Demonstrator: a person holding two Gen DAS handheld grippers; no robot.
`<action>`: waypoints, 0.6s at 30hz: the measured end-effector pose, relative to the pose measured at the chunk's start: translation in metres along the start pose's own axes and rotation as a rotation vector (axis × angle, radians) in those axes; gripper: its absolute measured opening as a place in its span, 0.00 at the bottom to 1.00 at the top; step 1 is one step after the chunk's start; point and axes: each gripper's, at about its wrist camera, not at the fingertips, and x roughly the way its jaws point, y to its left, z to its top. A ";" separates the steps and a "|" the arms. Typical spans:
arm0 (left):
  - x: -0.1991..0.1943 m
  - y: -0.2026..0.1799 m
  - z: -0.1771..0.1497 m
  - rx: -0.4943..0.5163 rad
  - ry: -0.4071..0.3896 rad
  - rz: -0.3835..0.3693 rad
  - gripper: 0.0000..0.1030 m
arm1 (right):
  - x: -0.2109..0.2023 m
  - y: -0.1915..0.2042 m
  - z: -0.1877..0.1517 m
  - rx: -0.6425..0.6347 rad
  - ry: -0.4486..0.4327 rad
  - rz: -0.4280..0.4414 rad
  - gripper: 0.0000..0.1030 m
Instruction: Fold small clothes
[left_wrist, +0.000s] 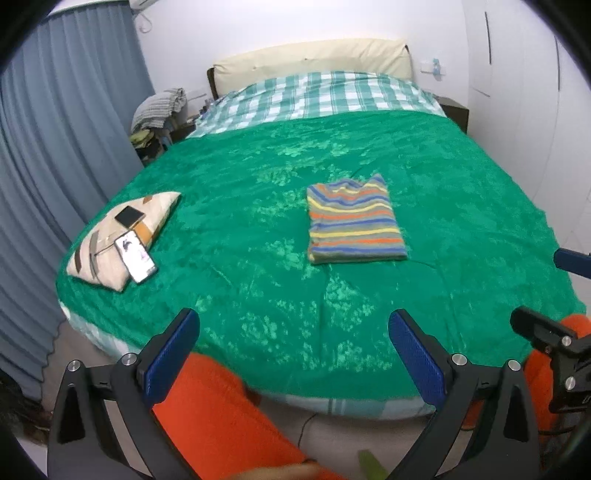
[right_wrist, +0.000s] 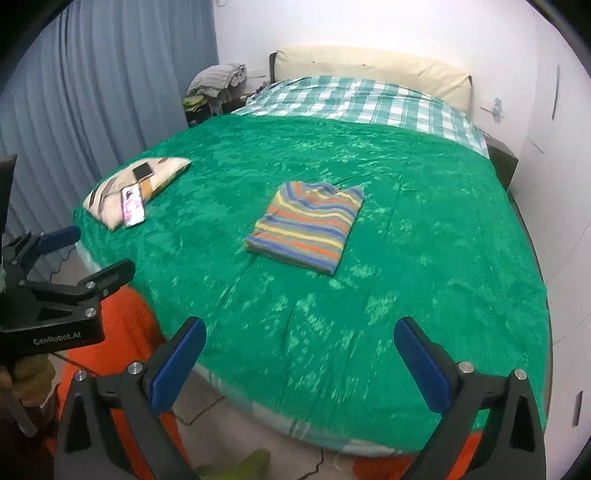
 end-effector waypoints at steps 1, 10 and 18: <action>-0.005 0.001 -0.004 0.006 0.001 0.000 0.99 | -0.004 0.004 -0.003 -0.010 0.004 -0.004 0.98; -0.047 0.023 -0.026 -0.019 0.004 -0.020 0.99 | -0.062 0.030 -0.023 -0.026 -0.029 0.003 0.98; -0.073 0.049 -0.035 -0.054 -0.030 0.020 0.99 | -0.119 0.008 -0.037 0.067 -0.085 -0.048 0.98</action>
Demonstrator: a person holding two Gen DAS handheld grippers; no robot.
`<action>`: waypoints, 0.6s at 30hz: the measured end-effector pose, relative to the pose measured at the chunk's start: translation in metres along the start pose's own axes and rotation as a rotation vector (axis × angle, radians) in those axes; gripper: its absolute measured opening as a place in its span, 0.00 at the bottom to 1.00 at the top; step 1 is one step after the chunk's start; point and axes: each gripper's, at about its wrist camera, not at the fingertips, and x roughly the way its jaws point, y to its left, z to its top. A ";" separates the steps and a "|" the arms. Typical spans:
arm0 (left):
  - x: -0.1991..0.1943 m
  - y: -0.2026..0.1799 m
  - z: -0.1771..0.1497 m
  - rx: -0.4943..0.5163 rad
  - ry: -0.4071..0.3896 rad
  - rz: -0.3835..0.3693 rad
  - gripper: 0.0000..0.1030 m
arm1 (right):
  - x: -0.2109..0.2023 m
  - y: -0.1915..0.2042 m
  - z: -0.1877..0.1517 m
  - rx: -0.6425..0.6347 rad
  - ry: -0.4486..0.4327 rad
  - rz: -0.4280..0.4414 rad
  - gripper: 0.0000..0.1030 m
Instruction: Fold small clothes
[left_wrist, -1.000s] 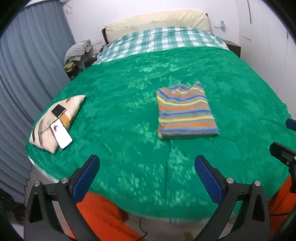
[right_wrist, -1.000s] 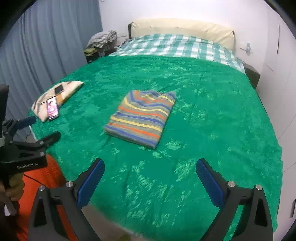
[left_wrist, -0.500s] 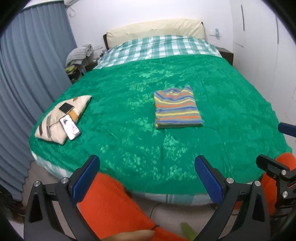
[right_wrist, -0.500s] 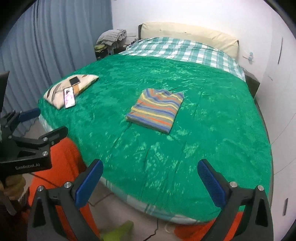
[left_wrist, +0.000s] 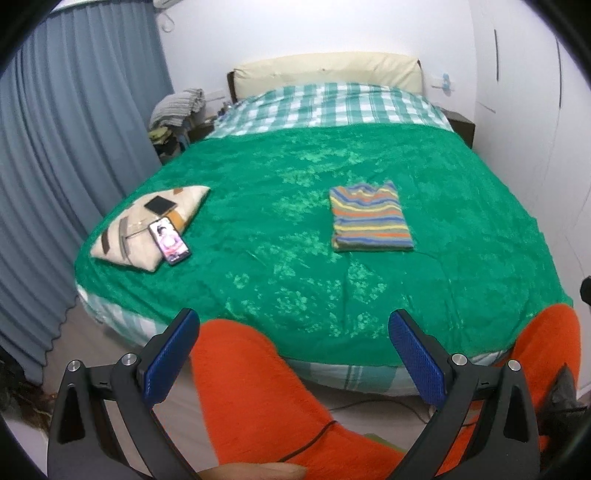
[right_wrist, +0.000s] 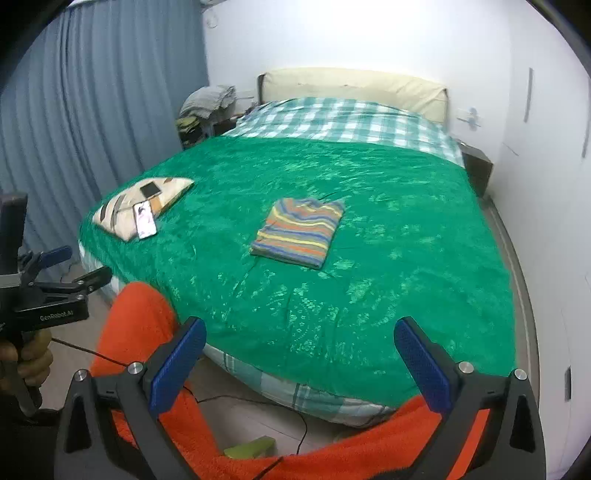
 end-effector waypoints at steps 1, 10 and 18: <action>-0.001 0.000 0.000 -0.001 -0.002 0.001 0.99 | -0.004 0.000 -0.002 0.006 -0.003 0.000 0.98; -0.013 -0.002 -0.009 -0.002 -0.010 -0.037 0.99 | -0.015 0.005 -0.014 0.011 -0.010 -0.037 0.98; -0.027 -0.004 -0.011 -0.004 -0.047 -0.099 0.99 | -0.024 0.009 -0.015 0.006 -0.041 -0.042 0.98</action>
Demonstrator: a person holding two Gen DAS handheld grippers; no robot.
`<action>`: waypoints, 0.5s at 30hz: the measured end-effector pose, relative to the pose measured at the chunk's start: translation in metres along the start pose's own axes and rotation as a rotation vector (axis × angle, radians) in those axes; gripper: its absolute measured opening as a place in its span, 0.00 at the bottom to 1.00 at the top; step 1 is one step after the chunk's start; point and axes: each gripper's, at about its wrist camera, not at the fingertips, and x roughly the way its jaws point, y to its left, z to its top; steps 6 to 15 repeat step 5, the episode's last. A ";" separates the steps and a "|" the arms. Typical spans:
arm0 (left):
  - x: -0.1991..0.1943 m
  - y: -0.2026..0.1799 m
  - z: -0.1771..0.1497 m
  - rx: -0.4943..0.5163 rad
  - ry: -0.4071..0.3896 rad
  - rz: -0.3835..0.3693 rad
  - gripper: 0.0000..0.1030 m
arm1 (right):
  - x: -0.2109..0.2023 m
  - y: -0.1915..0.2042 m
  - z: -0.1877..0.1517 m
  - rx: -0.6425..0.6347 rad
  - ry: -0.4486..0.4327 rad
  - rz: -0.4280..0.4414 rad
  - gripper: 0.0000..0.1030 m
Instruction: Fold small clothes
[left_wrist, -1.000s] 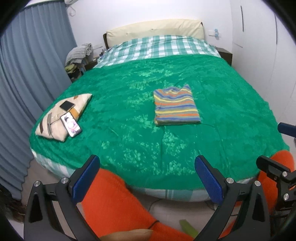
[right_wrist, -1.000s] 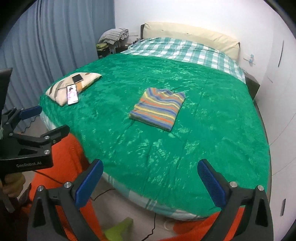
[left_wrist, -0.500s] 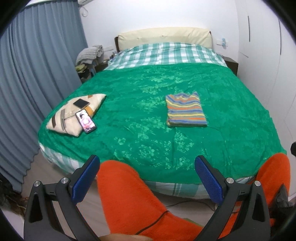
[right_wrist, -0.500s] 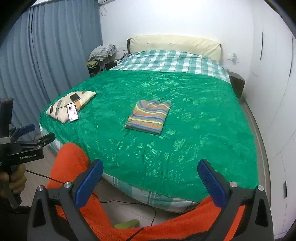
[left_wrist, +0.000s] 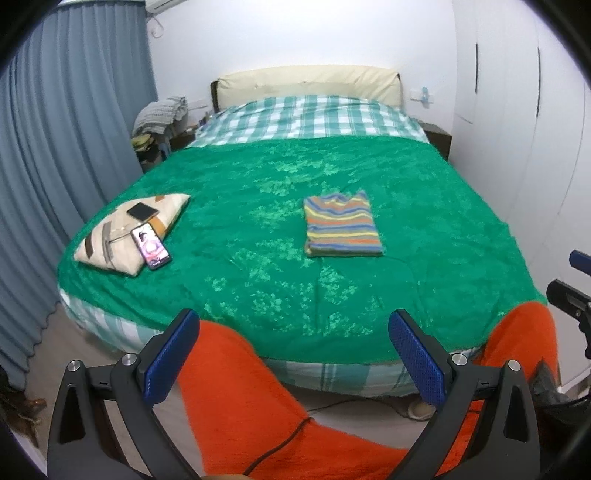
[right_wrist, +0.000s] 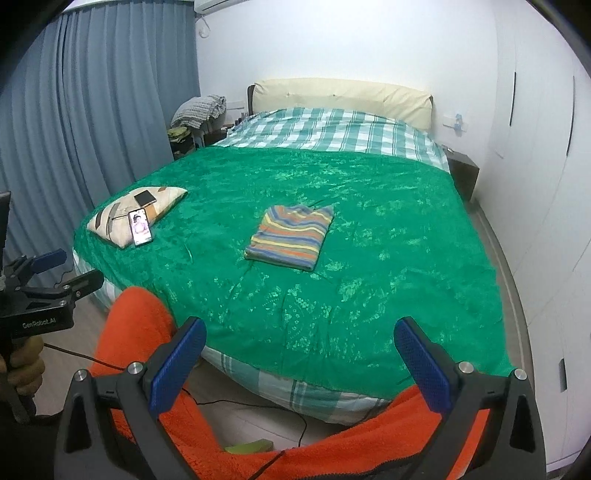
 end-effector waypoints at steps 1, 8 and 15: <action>-0.001 0.000 0.000 -0.003 -0.005 0.007 0.99 | -0.001 0.000 0.000 -0.001 -0.002 0.002 0.98; -0.004 0.001 0.000 -0.016 -0.031 0.038 0.99 | -0.002 0.001 -0.001 -0.002 -0.008 0.006 0.98; -0.004 0.001 0.000 -0.016 -0.031 0.038 0.99 | -0.002 0.001 -0.001 -0.002 -0.008 0.006 0.98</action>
